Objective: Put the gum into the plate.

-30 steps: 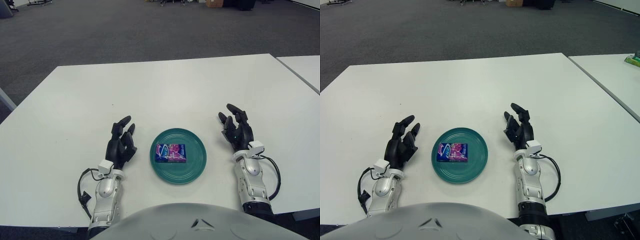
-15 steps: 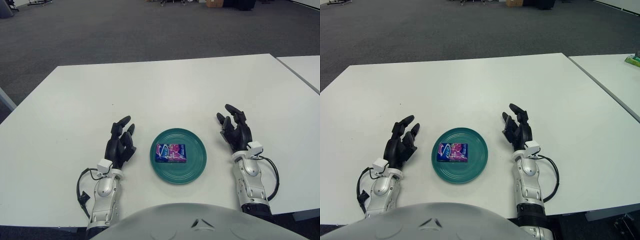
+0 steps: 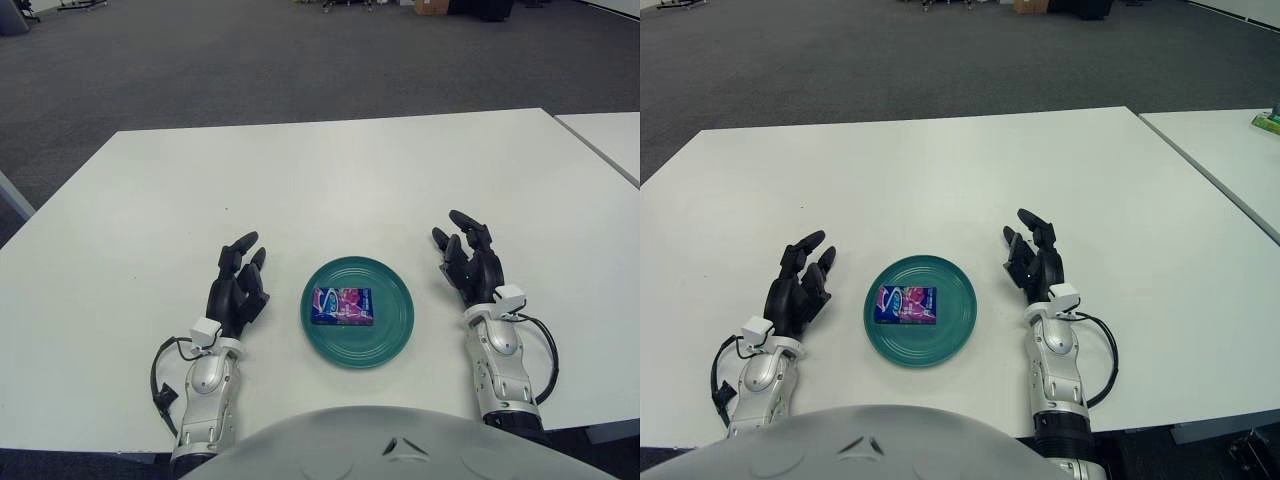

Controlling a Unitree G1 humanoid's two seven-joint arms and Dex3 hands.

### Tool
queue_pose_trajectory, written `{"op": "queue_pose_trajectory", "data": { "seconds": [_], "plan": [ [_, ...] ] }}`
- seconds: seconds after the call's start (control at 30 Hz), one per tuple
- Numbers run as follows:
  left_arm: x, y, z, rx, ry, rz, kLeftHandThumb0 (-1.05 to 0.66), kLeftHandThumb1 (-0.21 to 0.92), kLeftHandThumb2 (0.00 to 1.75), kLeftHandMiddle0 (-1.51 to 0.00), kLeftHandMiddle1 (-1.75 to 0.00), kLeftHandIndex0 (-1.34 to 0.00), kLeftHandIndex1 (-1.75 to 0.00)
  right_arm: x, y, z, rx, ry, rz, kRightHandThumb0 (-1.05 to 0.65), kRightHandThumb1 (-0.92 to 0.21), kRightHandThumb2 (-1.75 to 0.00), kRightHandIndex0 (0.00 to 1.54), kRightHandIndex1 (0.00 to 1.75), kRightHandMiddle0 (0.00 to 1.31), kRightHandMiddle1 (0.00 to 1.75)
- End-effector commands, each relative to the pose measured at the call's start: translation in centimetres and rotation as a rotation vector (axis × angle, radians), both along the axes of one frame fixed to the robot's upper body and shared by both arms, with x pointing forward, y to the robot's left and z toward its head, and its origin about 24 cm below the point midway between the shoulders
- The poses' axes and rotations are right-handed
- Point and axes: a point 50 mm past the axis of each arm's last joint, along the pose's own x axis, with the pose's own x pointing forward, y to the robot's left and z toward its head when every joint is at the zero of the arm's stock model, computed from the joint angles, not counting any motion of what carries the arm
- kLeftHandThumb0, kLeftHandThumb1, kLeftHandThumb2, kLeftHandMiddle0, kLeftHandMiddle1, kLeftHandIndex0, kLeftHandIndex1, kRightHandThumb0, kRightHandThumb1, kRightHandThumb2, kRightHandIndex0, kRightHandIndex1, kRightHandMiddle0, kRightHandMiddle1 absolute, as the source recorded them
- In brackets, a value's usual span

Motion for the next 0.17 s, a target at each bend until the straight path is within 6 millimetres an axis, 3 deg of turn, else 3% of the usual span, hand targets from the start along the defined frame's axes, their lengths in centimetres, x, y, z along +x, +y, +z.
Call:
{"op": "queue_pose_trajectory", "data": {
  "seconds": [0.0,0.13],
  "plan": [
    [-0.54,0.30,-0.79,0.021,0.057,0.003,-0.87,0.92,0.83,-0.47,-0.02,-0.08,-0.91,-2.02,0.46,-3.09,0.038,0.192,-0.002,-0.72,-0.92,-0.80,0.57,0.03,0.01,0.81],
    [-0.44,0.30,-0.84,0.018,0.059,0.003,-0.87,0.92,0.83,-0.47,-0.02,-0.07,-0.91,-1.98,0.48,-3.11,0.040,0.192,-0.006,-0.71,-0.92,-0.80,0.58,0.04,0.02,0.81]
  ]
}}
